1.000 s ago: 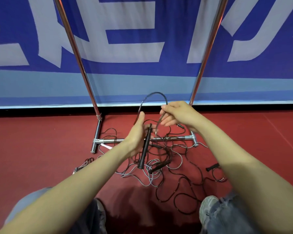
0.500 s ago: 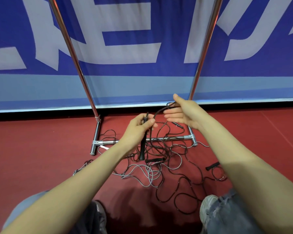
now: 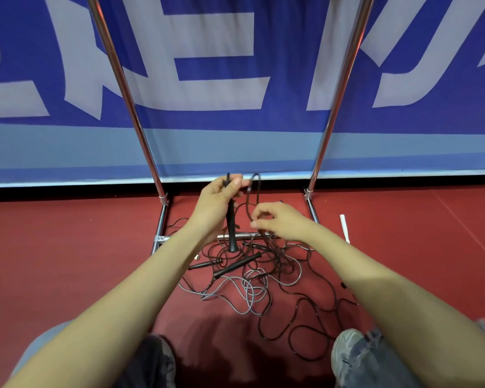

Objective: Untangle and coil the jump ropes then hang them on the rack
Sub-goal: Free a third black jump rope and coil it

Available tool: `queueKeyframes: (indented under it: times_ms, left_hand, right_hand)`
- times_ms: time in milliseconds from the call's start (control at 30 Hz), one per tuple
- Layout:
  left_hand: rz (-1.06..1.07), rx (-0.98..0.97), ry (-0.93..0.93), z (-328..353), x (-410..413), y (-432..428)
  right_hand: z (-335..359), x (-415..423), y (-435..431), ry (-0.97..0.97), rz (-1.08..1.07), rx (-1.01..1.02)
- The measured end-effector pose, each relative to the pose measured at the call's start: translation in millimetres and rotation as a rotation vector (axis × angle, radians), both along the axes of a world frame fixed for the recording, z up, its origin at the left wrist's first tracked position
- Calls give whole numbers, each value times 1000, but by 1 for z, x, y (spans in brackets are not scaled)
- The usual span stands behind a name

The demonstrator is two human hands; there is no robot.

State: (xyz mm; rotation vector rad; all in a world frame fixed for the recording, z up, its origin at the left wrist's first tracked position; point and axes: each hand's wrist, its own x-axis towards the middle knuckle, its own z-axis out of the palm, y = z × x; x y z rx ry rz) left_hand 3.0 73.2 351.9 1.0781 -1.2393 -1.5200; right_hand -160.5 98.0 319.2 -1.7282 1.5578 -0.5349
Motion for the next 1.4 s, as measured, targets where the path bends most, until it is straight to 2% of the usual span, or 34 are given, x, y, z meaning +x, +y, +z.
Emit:
queueKeyframes:
  times_ms: [100,200,300,400,533,600,633,733,800,867,933,1067,1200,1300,1400]
  left_hand:
    - [27,10,-240,-9,2,-3]
    - [-119,137,-303,-18,1,2]
    - [-245,24,-426,-26,-3,13]
    - [-245,-85,-380,-30,-10,23]
    - [-106,-107,-255,-25,-17,25]
    - [-22,-66,-170,-20,-16,22]
    - [15,-43,-133,-17,-15,19]
    - [39,33,-34,-7,-9,12]
    - [-16,106,64,1,-5,9]
    - [-65,152,104,8,-2,7]
    - [-85,152,113,12,1,5]
    - [-105,158,162,16,0,5]
    - [-109,169,169,18,2,6]
    - [-38,145,-13,16,1,2]
    - [39,240,-177,9,0,-1]
  right_hand:
    - [8,-2,-3,-148,-125,-29]
    - [18,-3,-5,-312,-225,-26]
    - [31,-4,-5,-472,-277,-25]
    - [46,-4,-3,-609,-297,-23]
    - [56,-4,-5,-728,-355,-11]
    - [51,-7,-9,-662,-378,80]
    - [45,-8,-9,-559,-349,124]
    - [20,-10,-3,-171,-73,214]
    - [6,-6,5,-76,50,271]
    - [-3,0,10,-85,85,251]
    - [-9,6,10,-94,65,143]
    - [-4,15,9,-234,18,36]
    - [-1,15,9,-193,16,-12]
    - [2,11,9,-168,-55,-61]
    - [8,4,10,-120,-146,-171]
